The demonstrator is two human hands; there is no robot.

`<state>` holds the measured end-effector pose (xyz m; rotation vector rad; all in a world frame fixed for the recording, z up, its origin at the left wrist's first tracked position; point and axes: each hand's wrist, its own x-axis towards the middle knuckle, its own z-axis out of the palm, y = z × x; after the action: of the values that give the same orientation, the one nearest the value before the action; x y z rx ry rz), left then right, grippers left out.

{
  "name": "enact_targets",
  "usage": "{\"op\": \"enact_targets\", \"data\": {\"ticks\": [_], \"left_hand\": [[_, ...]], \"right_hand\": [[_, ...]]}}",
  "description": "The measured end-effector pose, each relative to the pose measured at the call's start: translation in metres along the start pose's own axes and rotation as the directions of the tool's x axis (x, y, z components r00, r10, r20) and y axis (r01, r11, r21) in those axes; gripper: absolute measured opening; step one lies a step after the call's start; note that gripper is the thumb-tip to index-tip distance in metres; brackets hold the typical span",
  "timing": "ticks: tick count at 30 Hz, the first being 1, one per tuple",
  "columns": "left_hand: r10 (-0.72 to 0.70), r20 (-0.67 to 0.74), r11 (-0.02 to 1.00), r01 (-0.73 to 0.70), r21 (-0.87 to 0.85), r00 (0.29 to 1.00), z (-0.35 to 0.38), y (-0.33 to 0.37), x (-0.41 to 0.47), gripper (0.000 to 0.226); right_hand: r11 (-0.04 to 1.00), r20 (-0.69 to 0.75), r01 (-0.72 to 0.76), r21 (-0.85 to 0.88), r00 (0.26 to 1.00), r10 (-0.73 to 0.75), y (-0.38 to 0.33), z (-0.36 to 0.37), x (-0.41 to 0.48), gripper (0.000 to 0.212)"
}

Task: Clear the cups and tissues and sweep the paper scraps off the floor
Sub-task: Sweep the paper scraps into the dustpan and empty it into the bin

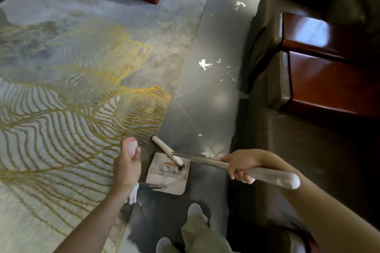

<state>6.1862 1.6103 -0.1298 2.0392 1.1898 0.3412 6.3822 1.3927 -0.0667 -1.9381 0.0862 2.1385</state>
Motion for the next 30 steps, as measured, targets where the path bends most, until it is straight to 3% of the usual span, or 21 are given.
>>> {"op": "enact_targets", "data": {"ticks": [2, 4, 7, 12, 17, 21, 26, 30], "left_hand": [[0.038, 0.063, 0.999, -0.038, 0.002, 0.997, -0.004, -0.004, -0.006, 0.026], [0.090, 0.121, 0.996, -0.091, 0.002, 0.989, -0.005, -0.005, -0.009, 0.026], [0.166, 0.186, 0.985, -0.170, 0.003, 0.968, 0.000, -0.001, -0.008, 0.025], [0.268, 0.303, 0.953, -0.297, 0.054, 0.915, 0.018, 0.017, 0.007, 0.027], [0.343, 0.391, 0.921, -0.389, 0.041, 0.854, 0.040, 0.040, 0.041, 0.025], [0.354, 0.348, 0.909, -0.407, 0.091, 0.868, 0.060, 0.057, 0.061, 0.028], [0.369, 0.326, 0.908, -0.412, 0.071, 0.870, 0.075, 0.071, 0.057, 0.031], [0.400, 0.321, 0.895, -0.441, 0.063, 0.858, 0.070, 0.066, 0.054, 0.030]], "right_hand": [[0.996, -0.083, 0.055, 0.064, 0.995, -0.050, 0.010, 0.011, -0.009, 0.059], [0.995, -0.213, 0.096, 0.011, 0.973, -0.091, 0.018, 0.022, -0.008, 0.051], [0.982, -0.413, 0.125, -0.140, 0.894, -0.172, 0.028, 0.033, 0.003, 0.040], [0.984, -0.581, 0.111, -0.142, 0.795, -0.173, 0.041, 0.018, 0.029, 0.029], [0.986, -0.560, 0.005, -0.165, 0.822, -0.098, 0.046, -0.019, 0.050, 0.033], [0.989, -0.483, -0.026, -0.149, 0.874, -0.050, 0.047, -0.028, 0.063, 0.037], [0.973, -0.410, -0.026, -0.231, 0.909, -0.073, 0.045, 0.017, 0.065, 0.052], [0.988, -0.321, 0.032, -0.152, 0.944, -0.080, 0.055, 0.053, 0.046, 0.051]]}}
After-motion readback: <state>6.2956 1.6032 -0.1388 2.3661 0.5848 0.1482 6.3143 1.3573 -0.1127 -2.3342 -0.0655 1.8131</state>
